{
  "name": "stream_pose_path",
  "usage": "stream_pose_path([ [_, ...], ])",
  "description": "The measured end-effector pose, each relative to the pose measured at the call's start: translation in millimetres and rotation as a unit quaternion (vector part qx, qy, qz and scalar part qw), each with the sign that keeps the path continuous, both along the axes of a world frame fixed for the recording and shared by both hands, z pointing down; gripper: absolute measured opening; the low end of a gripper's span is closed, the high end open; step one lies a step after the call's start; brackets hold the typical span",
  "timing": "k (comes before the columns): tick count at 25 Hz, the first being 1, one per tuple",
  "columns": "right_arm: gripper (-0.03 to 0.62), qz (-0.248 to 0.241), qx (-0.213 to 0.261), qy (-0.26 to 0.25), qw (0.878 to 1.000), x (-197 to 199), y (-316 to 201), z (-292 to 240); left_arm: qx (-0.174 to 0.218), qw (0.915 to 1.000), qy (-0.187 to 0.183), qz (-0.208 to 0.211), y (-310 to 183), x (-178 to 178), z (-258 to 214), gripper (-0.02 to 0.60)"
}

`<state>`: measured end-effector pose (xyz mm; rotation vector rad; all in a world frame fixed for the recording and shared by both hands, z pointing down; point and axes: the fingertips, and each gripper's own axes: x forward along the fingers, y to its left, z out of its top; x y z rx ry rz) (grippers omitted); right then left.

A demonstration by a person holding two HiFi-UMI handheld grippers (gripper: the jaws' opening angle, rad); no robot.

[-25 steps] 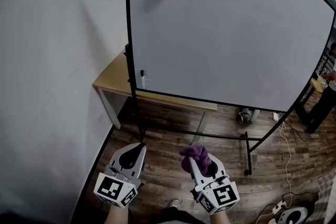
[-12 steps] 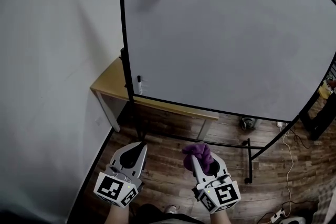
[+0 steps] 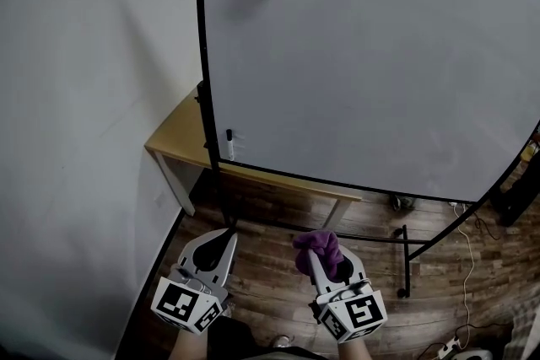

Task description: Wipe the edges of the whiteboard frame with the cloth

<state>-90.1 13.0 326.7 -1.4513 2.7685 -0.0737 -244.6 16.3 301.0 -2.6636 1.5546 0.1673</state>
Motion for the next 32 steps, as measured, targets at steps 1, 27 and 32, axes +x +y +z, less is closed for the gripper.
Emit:
stream_pose_path([
  [1,0.086,0.004,-0.001,-0.001,1.0,-5.5,-5.7,0.6,0.001,1.0,-0.001,0.005,-6.3,-4.6,0.0,0.017],
  [27,0.086,0.123,-0.006,-0.003,0.992,-141.8,-125.7,7.7,-0.004,0.9907,-0.002,0.136,-162.2,-130.3,3.6,0.017],
  [32,0.086,0.143,-0.009,0.0,0.99,-153.0,-134.4,13.6,-0.004,0.988,-0.007,0.154,-174.0,-139.6,7.8,0.017],
])
